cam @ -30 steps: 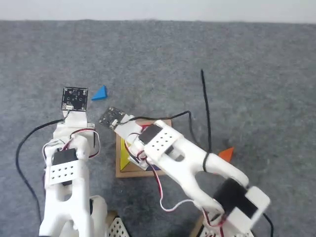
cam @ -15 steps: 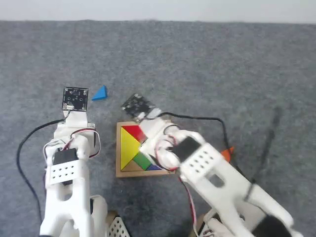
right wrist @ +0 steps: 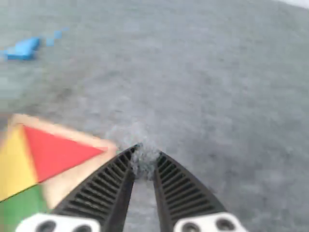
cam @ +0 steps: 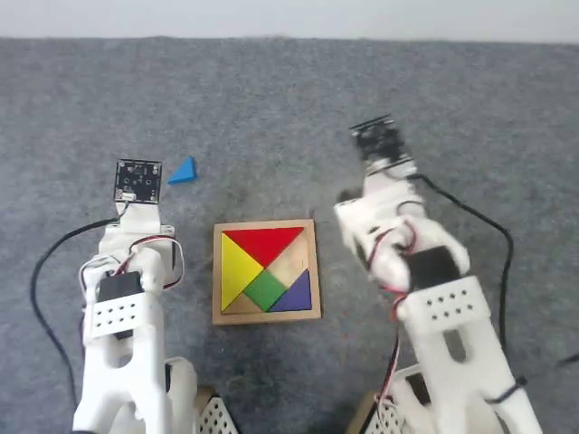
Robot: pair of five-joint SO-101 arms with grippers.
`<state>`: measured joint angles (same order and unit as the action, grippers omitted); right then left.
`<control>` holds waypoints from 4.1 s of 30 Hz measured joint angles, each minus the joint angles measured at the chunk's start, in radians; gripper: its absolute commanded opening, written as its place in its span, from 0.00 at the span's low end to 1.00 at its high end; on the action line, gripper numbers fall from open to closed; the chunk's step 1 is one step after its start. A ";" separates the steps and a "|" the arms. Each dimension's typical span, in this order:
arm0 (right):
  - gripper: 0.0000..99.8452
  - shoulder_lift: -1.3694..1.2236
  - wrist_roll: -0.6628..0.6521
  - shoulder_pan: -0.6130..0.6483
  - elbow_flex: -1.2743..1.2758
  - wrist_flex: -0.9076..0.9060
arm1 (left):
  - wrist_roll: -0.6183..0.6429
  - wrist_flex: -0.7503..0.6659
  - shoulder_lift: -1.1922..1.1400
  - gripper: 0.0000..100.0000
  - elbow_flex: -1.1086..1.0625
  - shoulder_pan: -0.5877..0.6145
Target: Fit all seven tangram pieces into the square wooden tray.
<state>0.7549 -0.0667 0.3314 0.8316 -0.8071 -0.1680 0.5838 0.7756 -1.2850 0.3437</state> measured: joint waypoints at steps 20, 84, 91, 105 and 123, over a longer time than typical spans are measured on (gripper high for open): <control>0.36 -0.796 -0.092 -0.153 -0.448 -0.190 | 0.000 0.000 0.000 0.01 0.000 -0.002; 0.30 -0.712 -0.319 -0.233 -0.296 -0.617 | 0.000 -0.015 0.000 0.01 0.000 -0.002; 0.27 -0.712 -0.264 -0.227 -0.242 -0.606 | 0.000 -0.015 0.000 0.01 0.000 -0.002; 0.25 -0.712 -0.137 -0.183 -0.149 -0.422 | 0.000 -0.015 0.000 0.01 0.000 -0.002; 0.03 -0.833 -0.118 -0.235 -0.206 -0.410 | 0.000 -0.015 0.000 0.01 0.000 0.000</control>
<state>-0.0783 -0.1849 0.0967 0.6260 -1.2167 -0.1680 0.5685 0.7756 -1.2850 0.3437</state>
